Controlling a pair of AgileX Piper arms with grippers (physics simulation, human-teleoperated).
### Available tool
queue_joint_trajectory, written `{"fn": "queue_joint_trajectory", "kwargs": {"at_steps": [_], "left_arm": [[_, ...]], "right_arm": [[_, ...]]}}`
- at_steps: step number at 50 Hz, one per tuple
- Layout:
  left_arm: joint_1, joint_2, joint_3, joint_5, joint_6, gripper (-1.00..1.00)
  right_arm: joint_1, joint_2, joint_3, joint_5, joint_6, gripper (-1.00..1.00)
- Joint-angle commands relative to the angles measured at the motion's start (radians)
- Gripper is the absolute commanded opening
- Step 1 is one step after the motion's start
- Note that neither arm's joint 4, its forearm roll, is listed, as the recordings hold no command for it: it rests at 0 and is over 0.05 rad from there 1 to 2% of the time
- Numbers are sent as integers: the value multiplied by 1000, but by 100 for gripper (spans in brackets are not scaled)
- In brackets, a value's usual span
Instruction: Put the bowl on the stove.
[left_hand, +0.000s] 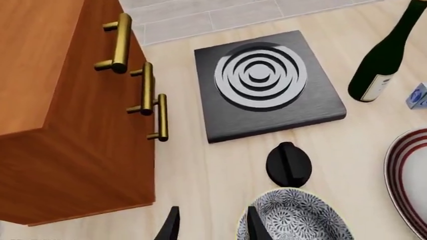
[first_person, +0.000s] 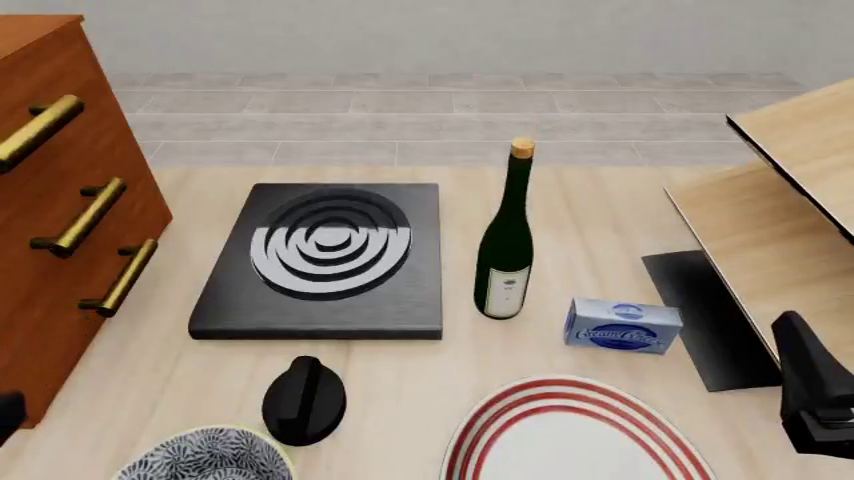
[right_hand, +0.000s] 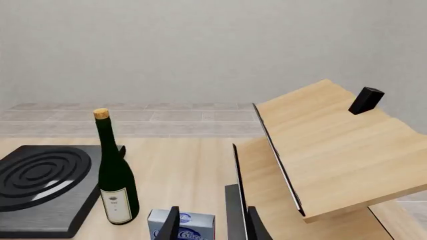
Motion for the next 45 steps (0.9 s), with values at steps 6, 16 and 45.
{"fn": "queue_joint_trajectory", "kwargs": {"at_steps": [6, 16, 45], "left_arm": [[-10, -22, 8, 53, 27, 100], [-1, -40, 9, 75, 55, 100], [-50, -18, 153, 6, 69, 100]], "right_arm": [[0, 0, 0, 0, 0, 100], [0, 0, 0, 0, 0, 100], [0, 0, 0, 0, 0, 100]]}}
